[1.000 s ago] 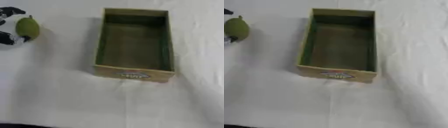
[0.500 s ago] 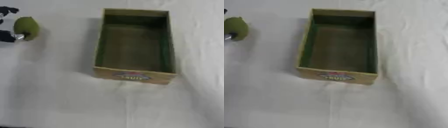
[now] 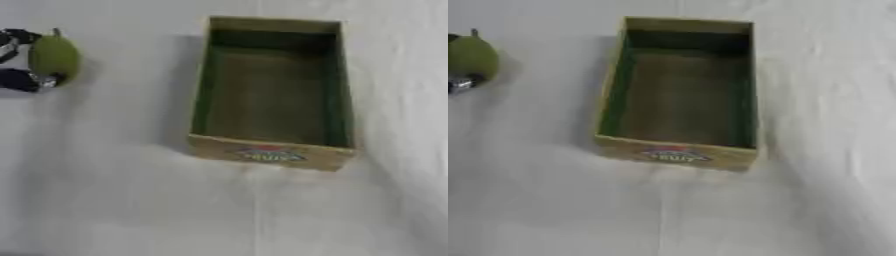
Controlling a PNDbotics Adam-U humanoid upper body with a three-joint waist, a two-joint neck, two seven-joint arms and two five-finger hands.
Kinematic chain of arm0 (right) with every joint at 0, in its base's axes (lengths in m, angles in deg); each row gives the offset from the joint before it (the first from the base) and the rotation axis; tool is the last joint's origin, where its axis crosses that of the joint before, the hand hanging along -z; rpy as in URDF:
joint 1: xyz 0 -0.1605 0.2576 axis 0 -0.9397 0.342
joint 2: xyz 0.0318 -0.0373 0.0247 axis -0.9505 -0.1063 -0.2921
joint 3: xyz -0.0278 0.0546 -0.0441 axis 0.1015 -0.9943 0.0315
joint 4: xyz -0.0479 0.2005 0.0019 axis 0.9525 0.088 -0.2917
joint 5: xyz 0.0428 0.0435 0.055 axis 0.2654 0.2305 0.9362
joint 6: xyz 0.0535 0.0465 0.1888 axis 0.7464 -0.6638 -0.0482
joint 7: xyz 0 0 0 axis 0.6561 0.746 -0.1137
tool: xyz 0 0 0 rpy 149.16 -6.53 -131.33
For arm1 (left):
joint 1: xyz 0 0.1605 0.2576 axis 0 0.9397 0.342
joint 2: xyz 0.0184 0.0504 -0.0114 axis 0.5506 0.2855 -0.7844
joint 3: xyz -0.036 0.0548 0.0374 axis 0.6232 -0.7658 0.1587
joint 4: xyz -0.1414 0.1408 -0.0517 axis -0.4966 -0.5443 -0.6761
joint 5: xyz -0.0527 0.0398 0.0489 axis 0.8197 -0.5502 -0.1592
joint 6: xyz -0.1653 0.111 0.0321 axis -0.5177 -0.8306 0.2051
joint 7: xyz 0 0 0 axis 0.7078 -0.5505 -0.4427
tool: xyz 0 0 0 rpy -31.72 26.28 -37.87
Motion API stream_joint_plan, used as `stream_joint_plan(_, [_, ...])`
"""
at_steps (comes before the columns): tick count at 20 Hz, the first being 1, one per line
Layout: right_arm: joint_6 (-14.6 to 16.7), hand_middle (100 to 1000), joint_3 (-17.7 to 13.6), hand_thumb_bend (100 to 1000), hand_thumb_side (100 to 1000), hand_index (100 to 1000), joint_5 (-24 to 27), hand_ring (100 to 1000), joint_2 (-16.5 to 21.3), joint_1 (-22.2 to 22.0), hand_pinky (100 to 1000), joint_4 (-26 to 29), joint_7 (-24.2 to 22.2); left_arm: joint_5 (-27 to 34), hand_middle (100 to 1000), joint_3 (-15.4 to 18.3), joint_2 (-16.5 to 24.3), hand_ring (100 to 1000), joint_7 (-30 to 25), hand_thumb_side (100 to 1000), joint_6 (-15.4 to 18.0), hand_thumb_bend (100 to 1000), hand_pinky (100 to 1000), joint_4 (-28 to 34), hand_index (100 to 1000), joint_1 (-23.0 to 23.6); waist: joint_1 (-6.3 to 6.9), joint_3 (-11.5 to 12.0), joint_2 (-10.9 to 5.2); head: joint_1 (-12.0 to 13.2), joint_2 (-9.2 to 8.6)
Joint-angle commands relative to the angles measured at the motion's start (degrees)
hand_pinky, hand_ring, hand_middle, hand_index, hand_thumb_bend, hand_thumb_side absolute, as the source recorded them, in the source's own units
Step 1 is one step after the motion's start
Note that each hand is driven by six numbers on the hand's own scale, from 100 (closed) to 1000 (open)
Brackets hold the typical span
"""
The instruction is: Pick up objects on the table and place them in the box.
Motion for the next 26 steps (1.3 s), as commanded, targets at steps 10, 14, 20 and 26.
stream_joint_plan(10, [-1.2,636,-0.7,100,470,845,0.0,812,0.9,-0.1,877,1.2,1.5,3.1,697,0.1,1.1,679,-1.7,100,2.7,375,551,1.9,829,-0.8,0.30,-0.1,-1.46,0.1,-0.22])
stream_joint_plan(14, [-1.5,634,-0.8,100,470,844,0.0,812,0.9,-0.3,878,1.2,1.9,4.8,617,-0.3,1.2,538,1.0,100,2.0,328,316,2.6,750,-0.7,0.35,-0.1,-1.70,0.0,0.15])
stream_joint_plan(20, [-1.6,629,-0.9,100,470,845,0.1,809,0.8,-0.7,879,1.2,2.2,8.4,522,-0.7,1.4,437,5.4,100,1.4,354,144,4.1,653,-0.5,0.30,-0.1,-2.02,-0.3,0.54])
stream_joint_plan(26, [-1.8,627,-1.0,100,525,845,0.2,807,0.8,-1.0,879,1.2,2.5,8.8,478,-2.0,1.8,372,9.2,100,2.1,356,100,6.9,606,-0.1,0.31,-0.1,-2.30,-0.3,0.89])
